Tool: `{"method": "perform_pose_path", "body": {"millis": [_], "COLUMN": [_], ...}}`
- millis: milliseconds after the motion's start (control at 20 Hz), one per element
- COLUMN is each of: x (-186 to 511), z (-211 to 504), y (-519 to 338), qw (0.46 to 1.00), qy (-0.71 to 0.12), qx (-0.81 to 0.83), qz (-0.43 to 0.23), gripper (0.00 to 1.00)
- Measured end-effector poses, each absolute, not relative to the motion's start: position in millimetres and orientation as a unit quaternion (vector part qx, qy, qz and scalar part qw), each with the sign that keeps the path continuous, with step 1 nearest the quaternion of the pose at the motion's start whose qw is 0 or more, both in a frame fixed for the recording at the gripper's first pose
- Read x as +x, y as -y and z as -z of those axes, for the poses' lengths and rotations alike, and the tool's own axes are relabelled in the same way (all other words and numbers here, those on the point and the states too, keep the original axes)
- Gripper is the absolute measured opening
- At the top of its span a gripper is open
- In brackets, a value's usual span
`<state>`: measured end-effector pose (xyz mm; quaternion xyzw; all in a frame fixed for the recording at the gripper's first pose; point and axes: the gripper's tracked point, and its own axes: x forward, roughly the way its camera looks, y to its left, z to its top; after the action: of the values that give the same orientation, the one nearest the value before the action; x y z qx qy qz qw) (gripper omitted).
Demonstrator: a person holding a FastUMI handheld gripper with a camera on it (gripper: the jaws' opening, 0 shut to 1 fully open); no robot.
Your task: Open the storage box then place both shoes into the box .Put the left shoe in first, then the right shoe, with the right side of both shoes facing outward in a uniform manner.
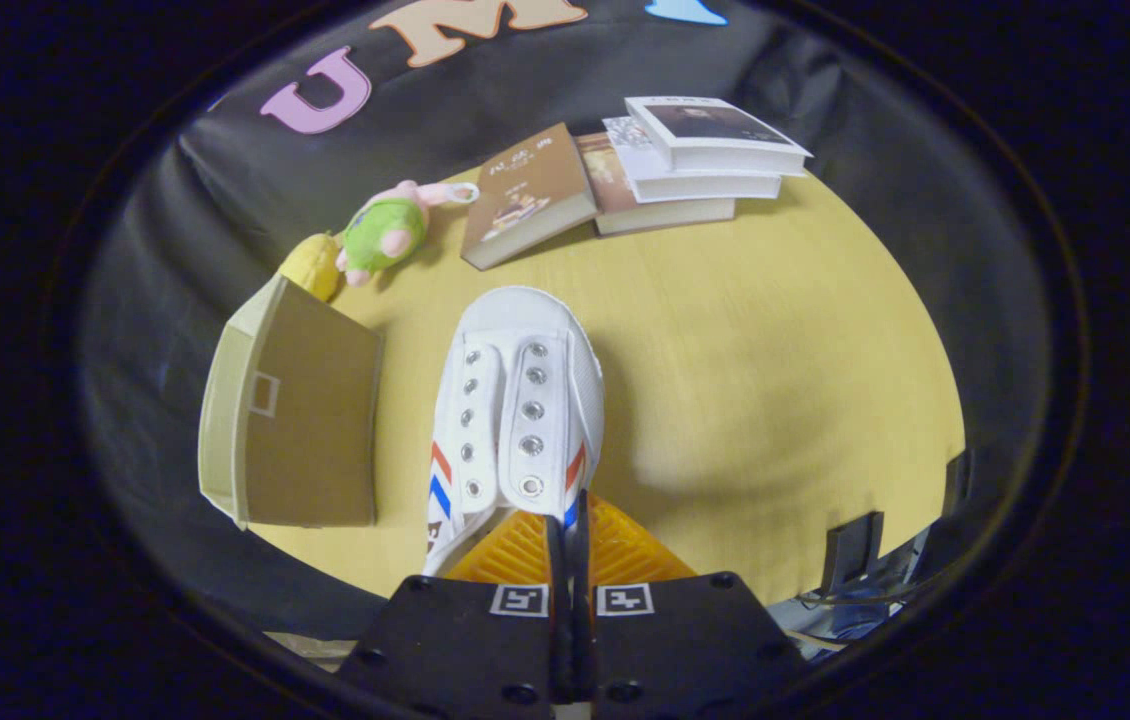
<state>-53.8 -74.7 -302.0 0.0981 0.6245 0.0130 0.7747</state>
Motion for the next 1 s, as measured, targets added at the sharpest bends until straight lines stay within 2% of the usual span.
{"method": "perform_pose_path", "body": {"millis": [650, 1000], "x": [-5, 13], "z": [232, 221], "y": [-60, -136], "qw": [0.804, 0.807], "qy": [-0.579, -0.569], "qx": [0.107, 0.104], "qz": [-0.084, -0.122], "gripper": [0.04, 0.04]}}
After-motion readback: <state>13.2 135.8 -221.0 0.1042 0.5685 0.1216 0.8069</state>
